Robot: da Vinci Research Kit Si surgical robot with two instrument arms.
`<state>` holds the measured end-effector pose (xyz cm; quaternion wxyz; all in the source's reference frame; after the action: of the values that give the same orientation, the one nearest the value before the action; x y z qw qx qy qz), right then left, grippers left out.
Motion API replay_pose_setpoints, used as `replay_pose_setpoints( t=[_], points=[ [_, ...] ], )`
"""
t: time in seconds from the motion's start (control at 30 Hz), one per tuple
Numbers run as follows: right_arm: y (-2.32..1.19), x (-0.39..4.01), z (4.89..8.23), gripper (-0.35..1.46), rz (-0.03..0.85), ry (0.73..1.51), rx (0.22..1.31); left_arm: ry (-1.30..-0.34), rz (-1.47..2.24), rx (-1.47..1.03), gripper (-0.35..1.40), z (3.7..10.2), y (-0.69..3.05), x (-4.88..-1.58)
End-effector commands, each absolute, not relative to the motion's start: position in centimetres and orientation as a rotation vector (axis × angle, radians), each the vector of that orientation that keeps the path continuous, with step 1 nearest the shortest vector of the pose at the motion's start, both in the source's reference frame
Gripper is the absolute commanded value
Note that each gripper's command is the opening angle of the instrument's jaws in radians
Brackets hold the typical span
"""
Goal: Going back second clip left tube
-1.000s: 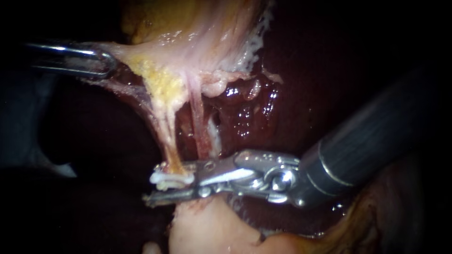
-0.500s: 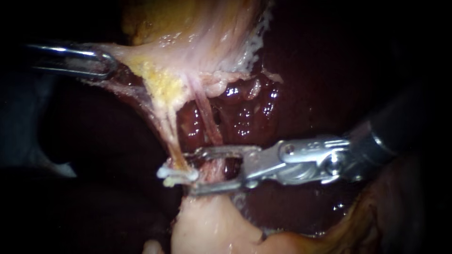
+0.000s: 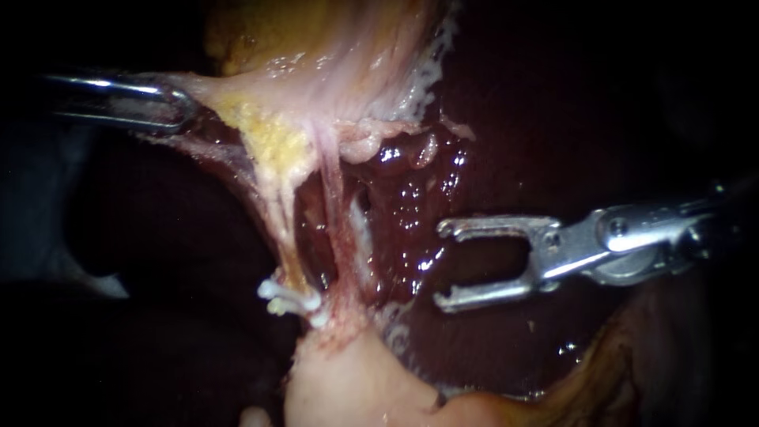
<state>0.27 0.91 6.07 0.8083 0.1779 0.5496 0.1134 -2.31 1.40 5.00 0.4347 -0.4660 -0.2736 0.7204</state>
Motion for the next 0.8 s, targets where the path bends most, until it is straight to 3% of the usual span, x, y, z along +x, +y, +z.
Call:
replay_pose_setpoints(
  t=[0.03, 0.37, 0.8],
  points=[
    [0.94, 0.23, 6.06, 0.50, 0.244, 1.172, 0.374, -0.681, 1.794, -1.160, -0.35, 5.01, 1.39, -2.32],
    [0.98, 0.14, 6.02, 0.50, 0.232, 1.171, 0.360, -0.664, 1.793, -1.159, -0.35, 5.11, 1.34, -2.45],
    [0.99, 0.13, 6.02, 0.50, 0.232, 1.171, 0.360, -0.655, 1.820, -1.149, -0.35, 5.53, 1.14, -2.95]
  ],
)
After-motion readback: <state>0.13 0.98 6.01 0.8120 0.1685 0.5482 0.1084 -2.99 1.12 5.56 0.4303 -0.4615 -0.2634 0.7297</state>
